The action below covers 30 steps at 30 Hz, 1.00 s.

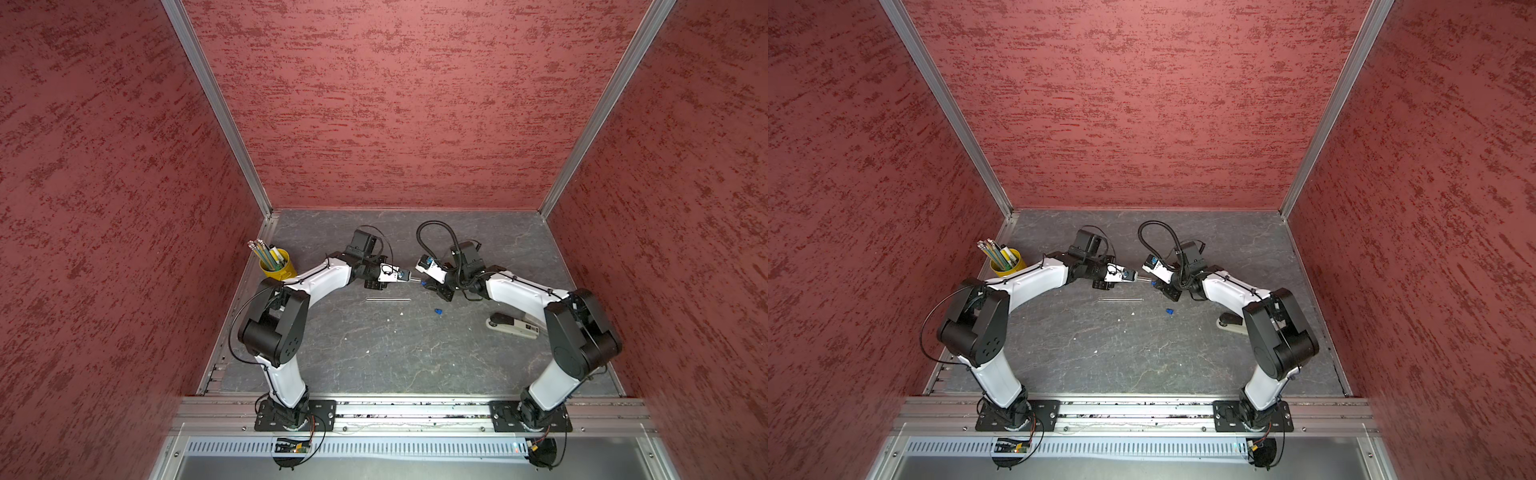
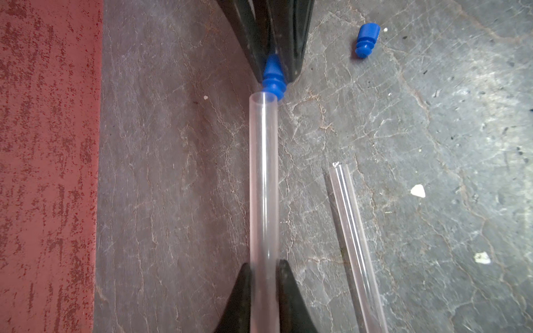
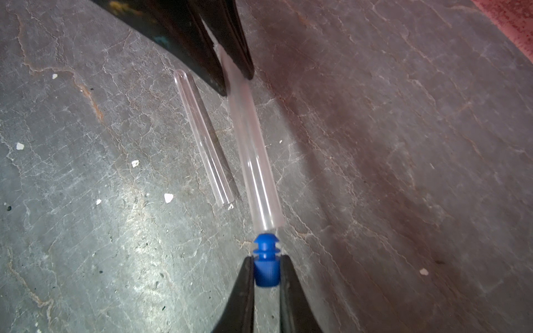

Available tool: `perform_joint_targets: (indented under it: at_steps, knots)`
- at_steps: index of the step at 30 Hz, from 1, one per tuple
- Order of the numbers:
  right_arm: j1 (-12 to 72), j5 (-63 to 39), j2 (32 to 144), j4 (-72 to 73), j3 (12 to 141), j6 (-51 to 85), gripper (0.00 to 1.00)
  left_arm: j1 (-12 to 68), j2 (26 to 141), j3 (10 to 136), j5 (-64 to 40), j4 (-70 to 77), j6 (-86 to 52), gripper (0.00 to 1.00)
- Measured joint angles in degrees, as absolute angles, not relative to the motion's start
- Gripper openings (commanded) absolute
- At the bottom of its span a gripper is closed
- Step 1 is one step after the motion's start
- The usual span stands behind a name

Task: Insert stoppers into test tubes
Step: Insert the stopper into the test tube.

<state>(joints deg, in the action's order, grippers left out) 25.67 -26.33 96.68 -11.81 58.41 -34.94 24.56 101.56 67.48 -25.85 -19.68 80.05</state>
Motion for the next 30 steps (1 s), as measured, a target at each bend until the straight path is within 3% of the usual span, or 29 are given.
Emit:
perform_joint_targets:
  at_steps: [30]
  knots:
    - [25.7, -26.3, 96.7, -11.6, 58.4, -35.0, 0.14, 24.8, 101.6, 67.5, -25.4, -19.7, 80.9, 0.15]
